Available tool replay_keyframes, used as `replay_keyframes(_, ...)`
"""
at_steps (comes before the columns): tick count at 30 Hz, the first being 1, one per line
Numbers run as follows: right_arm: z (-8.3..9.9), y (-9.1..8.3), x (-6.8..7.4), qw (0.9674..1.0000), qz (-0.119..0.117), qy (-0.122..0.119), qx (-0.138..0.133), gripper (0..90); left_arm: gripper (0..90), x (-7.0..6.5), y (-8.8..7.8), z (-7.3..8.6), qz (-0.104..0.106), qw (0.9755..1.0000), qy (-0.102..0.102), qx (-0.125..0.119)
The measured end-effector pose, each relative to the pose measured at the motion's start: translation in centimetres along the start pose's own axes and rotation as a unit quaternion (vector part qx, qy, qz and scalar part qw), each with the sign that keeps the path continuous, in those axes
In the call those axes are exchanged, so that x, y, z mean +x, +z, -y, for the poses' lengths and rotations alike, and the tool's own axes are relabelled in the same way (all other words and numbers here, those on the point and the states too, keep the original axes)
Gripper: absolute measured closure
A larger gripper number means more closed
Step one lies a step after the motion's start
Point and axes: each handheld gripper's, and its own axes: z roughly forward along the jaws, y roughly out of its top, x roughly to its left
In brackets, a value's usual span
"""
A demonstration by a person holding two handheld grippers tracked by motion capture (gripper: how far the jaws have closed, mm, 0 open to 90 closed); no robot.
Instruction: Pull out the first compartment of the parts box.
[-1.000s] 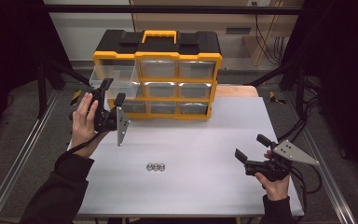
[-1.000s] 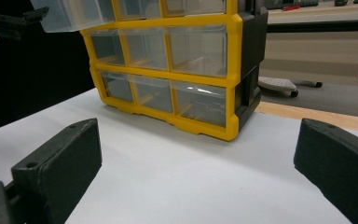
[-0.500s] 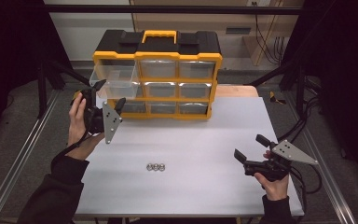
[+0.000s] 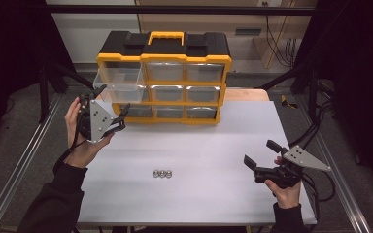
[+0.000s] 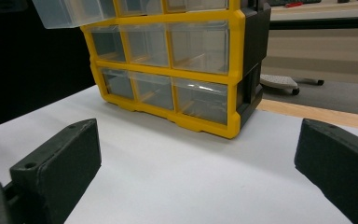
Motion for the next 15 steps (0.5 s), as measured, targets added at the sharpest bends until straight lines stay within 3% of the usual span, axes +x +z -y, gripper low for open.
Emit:
replay_keyframes(1, 0.0, 0.0, 0.0, 1.0000, 0.001, -0.001, 0.001, 0.8, 19.4, 0.1, -0.1, 0.0, 0.008, 0.9998, -0.020, 0.000)
replay_keyframes(2, 0.0, 0.0, 0.0, 1.0000, 0.002, -0.001, 0.001, 0.7, 18.9, 0.1, -0.1, 0.0, 0.008, 0.9998, -0.020, 0.000)
replay_keyframes(4, 0.0, 0.0, 0.0, 1.0000, 0.000, 0.000, 0.003, 0.6, 16.5, 0.3, -0.3, 0.1, 0.023, 0.9986, -0.047, 0.004)
replay_keyframes(5, 0.0, 0.1, 0.0, 1.0000, 0.001, -0.002, 0.003, 0.6, 15.9, 0.3, -0.3, 0.1, 0.023, 0.9986, -0.047, 0.004)
replay_keyframes(7, 0.0, 0.1, 0.0, 1.0000, 0.002, -0.002, 0.003, 0.5, 15.5, 0.4, -0.6, 0.2, 0.036, 0.9964, -0.077, 0.000)
replay_keyframes(8, 0.0, 0.1, 0.0, 1.0000, 0.002, -0.002, 0.003, 0.5, 14.8, 0.4, -0.6, 0.2, 0.036, 0.9964, -0.077, 0.000)
replay_keyframes(10, 0.0, 0.1, 0.0, 1.0000, 0.003, -0.001, 0.004, 0.6, 13.8, 0.5, -0.9, 0.1, 0.052, 0.9933, -0.103, -0.002)
replay_keyframes(11, 0.0, 0.1, 0.0, 1.0000, 0.002, -0.002, 0.003, 0.6, 13.6, 0.5, -0.9, 0.1, 0.052, 0.9933, -0.103, -0.002)
replay_keyframes(15, 0.0, 0.0, 0.0, 1.0000, 0.003, -0.001, 0.004, 0.5, 11.3, 0.7, -1.4, 0.0, 0.071, 0.9891, -0.129, -0.003)
